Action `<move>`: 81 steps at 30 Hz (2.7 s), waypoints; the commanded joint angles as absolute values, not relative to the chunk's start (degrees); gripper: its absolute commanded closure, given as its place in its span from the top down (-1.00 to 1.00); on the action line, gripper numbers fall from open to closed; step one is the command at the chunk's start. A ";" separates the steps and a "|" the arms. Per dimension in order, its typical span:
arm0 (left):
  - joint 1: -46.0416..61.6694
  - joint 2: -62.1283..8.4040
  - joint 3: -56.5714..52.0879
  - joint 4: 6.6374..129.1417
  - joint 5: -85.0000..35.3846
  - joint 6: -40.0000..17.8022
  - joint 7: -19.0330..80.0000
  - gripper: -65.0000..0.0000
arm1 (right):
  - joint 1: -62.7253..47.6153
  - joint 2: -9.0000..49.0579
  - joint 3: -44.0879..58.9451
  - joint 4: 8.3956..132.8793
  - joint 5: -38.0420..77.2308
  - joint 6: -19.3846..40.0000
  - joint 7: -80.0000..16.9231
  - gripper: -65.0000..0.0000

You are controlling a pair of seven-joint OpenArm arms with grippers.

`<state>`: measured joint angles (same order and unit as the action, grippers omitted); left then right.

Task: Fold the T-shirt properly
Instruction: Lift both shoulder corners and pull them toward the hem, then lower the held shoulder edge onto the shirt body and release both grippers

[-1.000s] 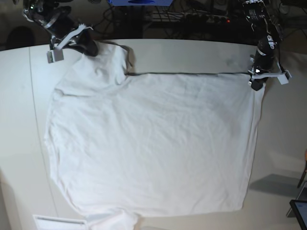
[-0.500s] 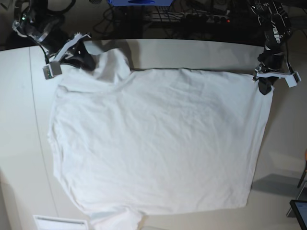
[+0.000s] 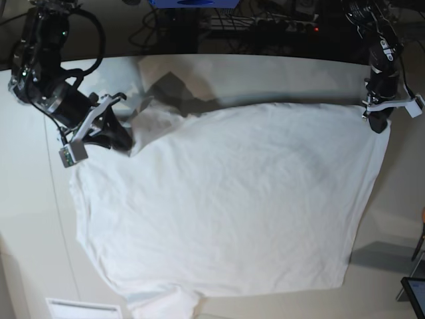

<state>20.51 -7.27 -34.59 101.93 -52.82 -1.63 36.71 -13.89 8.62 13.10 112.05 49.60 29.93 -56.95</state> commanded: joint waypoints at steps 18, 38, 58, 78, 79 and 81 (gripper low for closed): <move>5.23 -2.07 -38.73 97.63 -53.05 0.92 47.25 -1.00 | 1.45 9.27 12.88 98.68 50.33 28.79 -58.15 -0.99; -8.13 -2.51 -41.89 81.71 -52.88 0.92 47.16 -1.00 | 9.36 11.91 12.62 83.30 50.24 29.23 -55.08 -0.99; -13.32 -2.42 -43.12 76.18 -53.23 1.01 45.49 -1.00 | 14.37 11.38 12.70 77.67 45.05 29.32 -54.37 -0.99; -14.29 -2.42 -46.90 76.62 -55.43 1.01 47.60 -1.00 | 16.48 11.38 12.70 76.35 45.05 28.88 -54.55 -0.99; -14.29 -2.42 -46.90 76.62 -56.84 1.01 47.69 -1.00 | 16.48 11.38 12.70 76.35 44.97 28.79 -54.46 -0.99; -14.37 -2.51 -46.90 76.26 -59.82 1.01 49.19 -1.00 | 16.57 11.38 12.79 76.26 44.97 28.79 -54.46 -0.99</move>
